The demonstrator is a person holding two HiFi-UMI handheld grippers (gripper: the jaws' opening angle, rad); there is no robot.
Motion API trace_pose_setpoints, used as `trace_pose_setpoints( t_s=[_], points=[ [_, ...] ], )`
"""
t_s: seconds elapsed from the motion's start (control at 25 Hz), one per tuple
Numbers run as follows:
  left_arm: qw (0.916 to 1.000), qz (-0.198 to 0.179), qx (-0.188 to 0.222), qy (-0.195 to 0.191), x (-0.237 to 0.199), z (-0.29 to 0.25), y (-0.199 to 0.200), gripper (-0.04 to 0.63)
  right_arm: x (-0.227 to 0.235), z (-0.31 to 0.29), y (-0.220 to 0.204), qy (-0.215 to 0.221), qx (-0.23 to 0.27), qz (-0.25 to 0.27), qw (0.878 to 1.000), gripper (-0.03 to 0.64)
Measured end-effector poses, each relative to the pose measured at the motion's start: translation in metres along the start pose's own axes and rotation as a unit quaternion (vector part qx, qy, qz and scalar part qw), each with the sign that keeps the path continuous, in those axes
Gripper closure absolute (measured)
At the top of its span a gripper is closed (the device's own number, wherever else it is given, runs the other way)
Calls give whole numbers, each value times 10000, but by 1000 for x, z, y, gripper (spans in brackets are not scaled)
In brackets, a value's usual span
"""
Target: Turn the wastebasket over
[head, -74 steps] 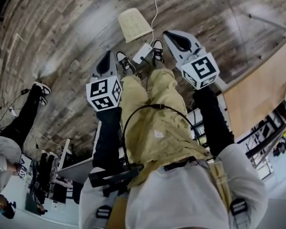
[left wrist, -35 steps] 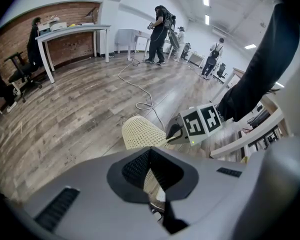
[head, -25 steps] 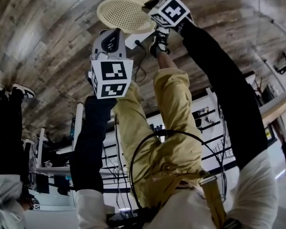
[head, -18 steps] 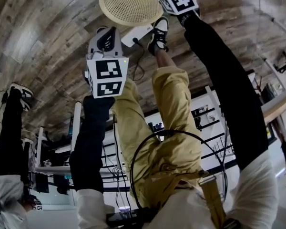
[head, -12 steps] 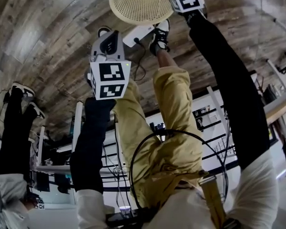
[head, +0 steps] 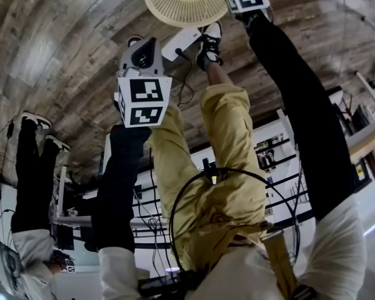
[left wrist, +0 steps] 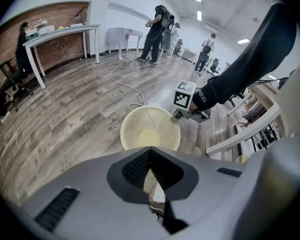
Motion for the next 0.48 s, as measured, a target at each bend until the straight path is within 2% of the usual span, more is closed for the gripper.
trace_pose_setpoints(
  t_s=[0.08, 0.16, 0.24, 0.32, 0.4, 0.48],
  points=[
    [10000, -64, 10, -23, 5, -1, 6, 594, 2, 0, -7, 206, -2, -204, 9996, 528],
    [9999, -113, 21, -39, 7, -3, 11, 594, 7, 1, -14, 562, 301, -1002, 9929, 528],
    [9999, -140, 14, -53, 8, -5, 15, 594, 14, 2, -21, 926, 871, -2140, 9685, 528],
    [9999, -160, 13, -65, 10, -6, 18, 594, 19, 5, -29, 1102, 1284, -2906, 9418, 528],
    [9998, -187, 29, -78, 13, -7, 21, 594, 23, 11, -36, 1119, 1515, -3161, 9299, 528],
    [9997, -218, 35, -100, 17, -6, 22, 594, 26, 17, -41, 1122, 1662, -3140, 9280, 528]
  ],
)
Point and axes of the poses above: the fingertips, and each gripper's own axes: z backward along the fingers, x to its right, y out of its top, the point moved 7 cm from there along z, backward along the fingers, and after that the axes turned 9 degrees about y, right-handed, at the moved point
